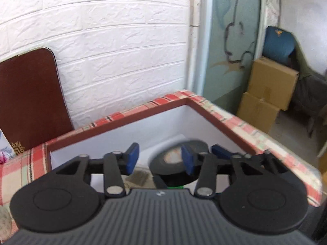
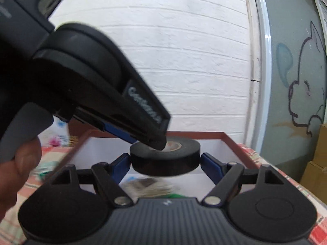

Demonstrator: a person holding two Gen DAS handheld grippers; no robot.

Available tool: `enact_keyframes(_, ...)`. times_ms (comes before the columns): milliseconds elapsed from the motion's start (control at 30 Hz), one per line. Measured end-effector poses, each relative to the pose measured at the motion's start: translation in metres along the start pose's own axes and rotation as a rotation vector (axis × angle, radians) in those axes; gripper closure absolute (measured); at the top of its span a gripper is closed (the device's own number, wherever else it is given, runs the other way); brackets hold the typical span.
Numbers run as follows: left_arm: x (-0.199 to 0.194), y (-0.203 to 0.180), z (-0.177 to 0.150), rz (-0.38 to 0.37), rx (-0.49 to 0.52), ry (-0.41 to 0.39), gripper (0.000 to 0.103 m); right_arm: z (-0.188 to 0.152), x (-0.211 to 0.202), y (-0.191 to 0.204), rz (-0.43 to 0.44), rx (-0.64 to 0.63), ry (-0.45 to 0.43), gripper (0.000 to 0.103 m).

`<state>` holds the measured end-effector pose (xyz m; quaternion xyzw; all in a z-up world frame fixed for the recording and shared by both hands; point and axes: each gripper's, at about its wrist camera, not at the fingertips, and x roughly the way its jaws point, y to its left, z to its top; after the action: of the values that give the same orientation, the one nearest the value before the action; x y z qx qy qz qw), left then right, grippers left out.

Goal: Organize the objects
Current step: 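Carry the black tape roll into the brown box and open the right gripper, then move the right gripper to the small green box and grasp it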

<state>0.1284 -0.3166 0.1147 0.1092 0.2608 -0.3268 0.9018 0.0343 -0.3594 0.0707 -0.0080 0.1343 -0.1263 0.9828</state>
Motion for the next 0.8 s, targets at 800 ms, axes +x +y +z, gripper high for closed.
enact_keyframes(800,-0.113,0.031,-0.081,0.115,-0.040,0.056,0.032,-0.055,-0.125,0.026,0.013,0.211,0.055,0.021)
